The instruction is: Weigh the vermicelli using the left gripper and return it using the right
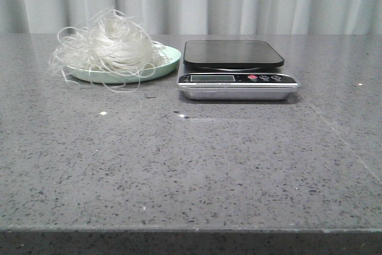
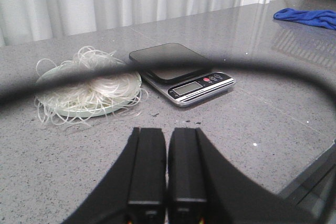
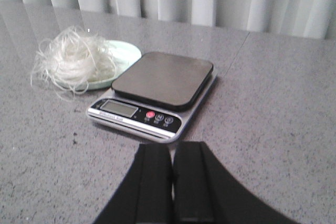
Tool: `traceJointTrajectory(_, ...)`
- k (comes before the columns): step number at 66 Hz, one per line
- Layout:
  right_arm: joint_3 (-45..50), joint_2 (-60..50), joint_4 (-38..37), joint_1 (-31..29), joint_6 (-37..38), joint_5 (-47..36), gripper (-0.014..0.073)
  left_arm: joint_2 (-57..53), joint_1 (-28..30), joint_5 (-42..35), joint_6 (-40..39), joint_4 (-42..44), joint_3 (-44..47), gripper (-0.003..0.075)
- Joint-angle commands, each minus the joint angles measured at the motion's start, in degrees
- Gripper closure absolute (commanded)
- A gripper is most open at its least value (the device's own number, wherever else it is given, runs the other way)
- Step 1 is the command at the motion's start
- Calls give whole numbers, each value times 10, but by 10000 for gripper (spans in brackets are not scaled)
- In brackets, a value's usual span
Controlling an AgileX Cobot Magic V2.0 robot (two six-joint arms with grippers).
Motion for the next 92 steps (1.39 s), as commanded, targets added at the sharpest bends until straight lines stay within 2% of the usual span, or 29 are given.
traceJointTrajectory(1,-14,3,-3,-2,-5,-26,428,7,0,-44,-6,-7,-14,592)
traceJointTrajectory(34,-14,3,-3,-2,-5,-23,428,7,8,-50,-6,-5,3,592)
traceJointTrajectory(41,-14,3,-3,-2,-5,-23,428,6,64,-79,0,9,33,592)
traceJointTrajectory(55,-14,3,-3,-2,-5,-23,428,-50,244,-191,0,7,147,592)
traceJointTrajectory(65,-14,3,-3,-2,-5,-23,428,-109,322,-233,0,7,216,592)
traceJointTrajectory(79,-14,3,-3,-2,-5,-21,428,-108,340,-304,-2,7,274,592)
traceJointTrajectory(92,-14,3,-3,-2,-5,-21,428,-108,340,-305,-2,10,275,592)
